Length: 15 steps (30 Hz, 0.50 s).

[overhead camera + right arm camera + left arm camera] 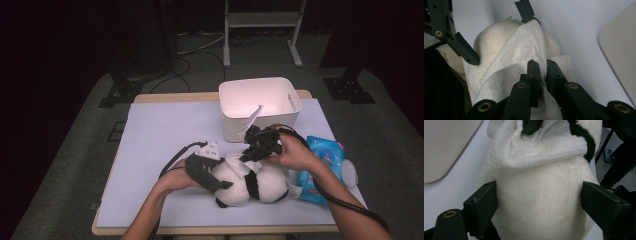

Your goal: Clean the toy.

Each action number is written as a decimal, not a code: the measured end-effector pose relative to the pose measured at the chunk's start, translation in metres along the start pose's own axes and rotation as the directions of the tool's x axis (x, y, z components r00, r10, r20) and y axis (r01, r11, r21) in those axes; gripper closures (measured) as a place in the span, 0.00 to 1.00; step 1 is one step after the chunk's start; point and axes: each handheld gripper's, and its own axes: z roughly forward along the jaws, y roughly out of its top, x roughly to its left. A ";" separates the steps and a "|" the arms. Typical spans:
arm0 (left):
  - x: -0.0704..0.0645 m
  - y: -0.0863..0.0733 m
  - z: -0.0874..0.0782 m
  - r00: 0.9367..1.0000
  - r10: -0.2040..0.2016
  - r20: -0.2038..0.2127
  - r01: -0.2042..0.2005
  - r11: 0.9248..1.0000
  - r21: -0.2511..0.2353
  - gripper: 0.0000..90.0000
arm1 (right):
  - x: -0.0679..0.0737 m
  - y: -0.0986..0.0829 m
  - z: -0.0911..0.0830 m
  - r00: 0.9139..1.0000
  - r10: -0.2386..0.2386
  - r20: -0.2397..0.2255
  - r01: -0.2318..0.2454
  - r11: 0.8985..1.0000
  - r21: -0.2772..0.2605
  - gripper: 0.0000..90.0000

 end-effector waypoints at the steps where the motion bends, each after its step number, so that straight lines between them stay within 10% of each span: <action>1: 0.000 0.000 0.000 1.000 -0.001 -0.001 0.001 1.000 -0.001 0.17 | -0.001 -0.001 -0.002 1.000 0.002 0.007 -0.002 1.000 -0.001 0.90; 15: 0.005 0.001 -0.002 0.999 -0.044 -0.002 0.044 0.999 -0.004 0.10 | -0.003 -0.042 -0.033 0.997 0.050 0.054 -0.047 0.998 -0.048 0.91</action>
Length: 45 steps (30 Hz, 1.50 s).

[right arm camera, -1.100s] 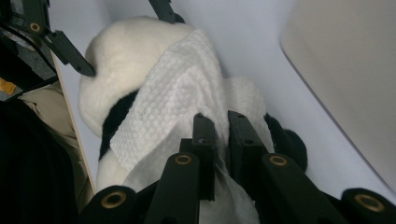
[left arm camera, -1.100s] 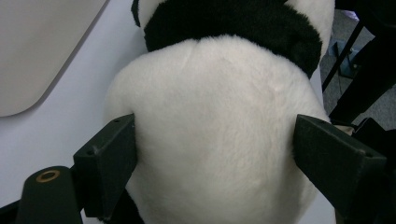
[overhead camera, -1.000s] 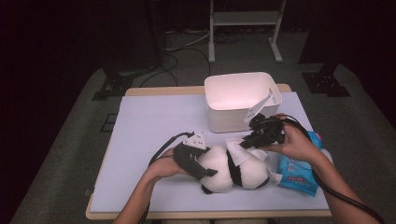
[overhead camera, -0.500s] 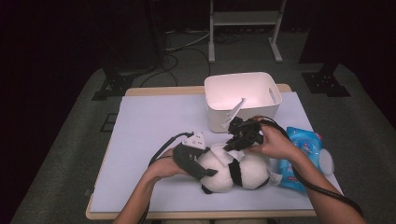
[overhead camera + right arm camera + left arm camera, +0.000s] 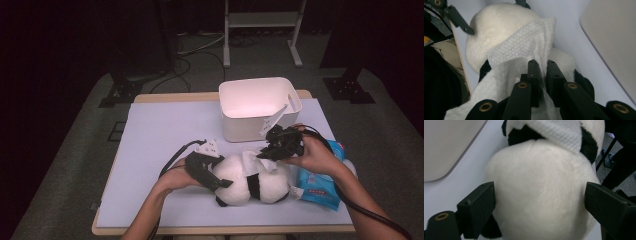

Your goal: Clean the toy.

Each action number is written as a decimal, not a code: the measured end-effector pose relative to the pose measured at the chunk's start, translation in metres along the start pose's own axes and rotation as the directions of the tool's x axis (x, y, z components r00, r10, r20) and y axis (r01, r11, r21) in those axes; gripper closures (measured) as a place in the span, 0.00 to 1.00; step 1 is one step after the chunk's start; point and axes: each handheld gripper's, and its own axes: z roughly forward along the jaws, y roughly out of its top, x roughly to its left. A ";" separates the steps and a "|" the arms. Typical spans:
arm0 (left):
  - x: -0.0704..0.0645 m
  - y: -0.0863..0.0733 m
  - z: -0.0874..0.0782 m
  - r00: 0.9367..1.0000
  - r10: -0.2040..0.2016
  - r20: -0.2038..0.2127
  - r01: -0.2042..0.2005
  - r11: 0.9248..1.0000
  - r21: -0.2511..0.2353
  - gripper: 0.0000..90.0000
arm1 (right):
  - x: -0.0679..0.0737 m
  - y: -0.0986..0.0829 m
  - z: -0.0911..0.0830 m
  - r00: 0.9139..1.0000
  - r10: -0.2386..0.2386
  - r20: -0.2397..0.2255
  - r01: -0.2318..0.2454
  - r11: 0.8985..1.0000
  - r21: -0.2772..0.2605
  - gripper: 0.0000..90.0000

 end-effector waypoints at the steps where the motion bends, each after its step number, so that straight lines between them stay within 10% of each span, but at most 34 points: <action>1: 0.001 0.000 0.000 1.000 -0.007 0.000 0.007 1.000 0.000 0.10 | 0.000 -0.004 -0.002 1.000 0.005 -0.001 -0.005 1.000 -0.003 0.91; 12: 0.006 -0.005 0.009 0.999 -0.047 -0.001 0.047 0.998 0.035 0.09 | 0.002 -0.038 -0.015 0.999 0.032 0.039 -0.030 0.999 -0.039 0.91; 27: -0.003 0.001 0.005 0.999 -0.043 0.004 0.042 0.995 0.095 0.17 | -0.004 -0.020 -0.003 0.999 0.026 0.032 -0.025 0.999 -0.033 0.91; 36: -0.009 0.001 0.006 0.999 0.015 -0.031 -0.010 0.988 0.155 0.17 | 0.023 0.010 0.018 0.996 -0.085 -0.028 0.085 0.996 -0.002 0.91; 45: -0.015 0.002 0.006 1.000 0.013 -0.003 -0.012 0.992 0.129 0.18 | 0.021 -0.002 0.002 0.996 -0.075 0.040 0.075 0.997 0.020 0.91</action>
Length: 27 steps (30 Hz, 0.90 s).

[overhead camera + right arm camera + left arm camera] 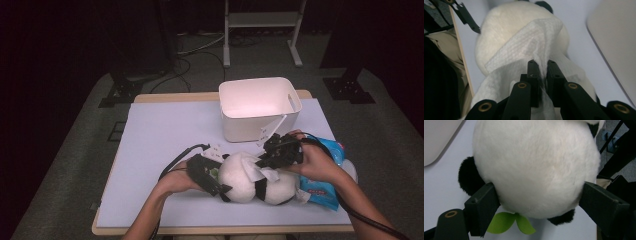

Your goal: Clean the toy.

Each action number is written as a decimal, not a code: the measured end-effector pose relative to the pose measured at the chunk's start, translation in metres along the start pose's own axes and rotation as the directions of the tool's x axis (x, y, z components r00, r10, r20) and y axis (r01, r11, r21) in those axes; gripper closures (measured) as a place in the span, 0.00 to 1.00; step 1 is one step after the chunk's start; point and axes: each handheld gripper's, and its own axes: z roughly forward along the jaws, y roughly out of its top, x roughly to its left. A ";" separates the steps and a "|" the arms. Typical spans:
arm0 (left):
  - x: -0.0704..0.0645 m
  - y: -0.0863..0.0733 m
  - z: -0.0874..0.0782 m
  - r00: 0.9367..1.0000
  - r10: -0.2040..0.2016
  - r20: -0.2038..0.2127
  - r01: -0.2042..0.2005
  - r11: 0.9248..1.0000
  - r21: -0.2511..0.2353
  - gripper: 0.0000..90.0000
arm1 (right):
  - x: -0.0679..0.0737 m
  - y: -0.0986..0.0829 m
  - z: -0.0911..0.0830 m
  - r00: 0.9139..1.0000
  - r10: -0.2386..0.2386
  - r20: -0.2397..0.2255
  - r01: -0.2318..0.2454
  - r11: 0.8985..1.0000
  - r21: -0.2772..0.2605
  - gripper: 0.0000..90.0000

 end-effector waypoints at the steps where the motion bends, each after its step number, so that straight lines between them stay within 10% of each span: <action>1: 0.000 0.000 0.001 1.000 0.002 0.003 -0.002 1.000 -0.003 0.18 | -0.001 -0.004 -0.002 1.000 0.006 0.005 -0.006 1.000 -0.001 0.91; 27: 0.011 0.015 -0.004 0.991 -0.075 0.107 0.084 0.992 -0.091 0.03 | 0.027 -0.070 -0.017 0.999 0.036 -0.024 -0.039 0.986 -0.159 0.93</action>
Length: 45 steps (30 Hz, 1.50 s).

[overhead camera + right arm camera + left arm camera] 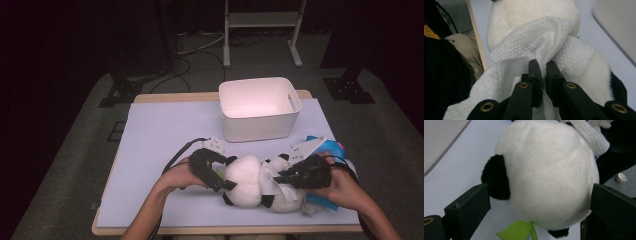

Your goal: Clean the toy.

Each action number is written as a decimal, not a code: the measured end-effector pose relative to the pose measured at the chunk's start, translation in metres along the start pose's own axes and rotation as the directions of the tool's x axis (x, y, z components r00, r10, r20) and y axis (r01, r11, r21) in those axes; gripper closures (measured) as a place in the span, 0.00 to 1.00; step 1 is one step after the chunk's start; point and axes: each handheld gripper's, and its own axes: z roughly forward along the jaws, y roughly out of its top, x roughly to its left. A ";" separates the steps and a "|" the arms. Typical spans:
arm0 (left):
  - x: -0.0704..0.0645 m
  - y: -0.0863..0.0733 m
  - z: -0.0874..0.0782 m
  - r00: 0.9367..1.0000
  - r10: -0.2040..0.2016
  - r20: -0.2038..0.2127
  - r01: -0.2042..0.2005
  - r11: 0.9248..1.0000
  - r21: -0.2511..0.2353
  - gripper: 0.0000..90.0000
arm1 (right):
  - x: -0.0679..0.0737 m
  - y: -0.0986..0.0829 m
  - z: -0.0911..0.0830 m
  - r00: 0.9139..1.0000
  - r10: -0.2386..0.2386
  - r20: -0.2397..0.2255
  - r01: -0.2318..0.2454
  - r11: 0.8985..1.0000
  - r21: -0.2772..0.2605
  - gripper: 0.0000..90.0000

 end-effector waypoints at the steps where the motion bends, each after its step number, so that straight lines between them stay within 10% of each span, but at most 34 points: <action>1: 0.000 0.001 0.002 1.000 -0.004 0.008 0.004 1.000 0.003 0.02 | 0.001 -0.001 0.000 1.000 0.002 -0.002 -0.002 1.000 -0.005 0.93; 11: 0.003 0.012 0.021 0.994 -0.021 0.109 0.017 0.999 0.039 0.00 | 0.004 -0.009 -0.004 1.000 -0.001 -0.007 0.001 1.000 -0.009 0.93; 15: 0.005 0.011 0.019 0.994 0.001 0.107 -0.003 1.000 0.014 0.16 | 0.003 -0.006 -0.003 1.000 -0.004 -0.004 0.004 1.000 -0.007 0.93; 22: 0.005 0.021 -0.011 0.998 0.066 -0.002 -0.066 0.997 -0.037 0.26 | -0.009 0.012 -0.010 1.000 0.014 -0.007 -0.015 0.998 -0.053 0.93; 29: -0.003 0.023 -0.030 0.974 0.158 -0.161 -0.157 0.987 0.023 0.26 | -0.015 0.042 0.002 1.000 -0.016 0.006 0.017 0.999 -0.049 0.93; 39: -0.006 0.001 -0.026 0.976 0.159 -0.153 -0.158 0.987 0.019 0.25 | -0.010 0.086 0.030 0.995 -0.088 -0.038 0.087 0.996 -0.020 0.93; 45: -0.002 -0.018 -0.021 0.985 0.116 -0.130 -0.116 0.993 0.005 0.22 | -0.017 0.081 0.035 0.996 -0.073 -0.042 0.074 0.997 0.026 0.92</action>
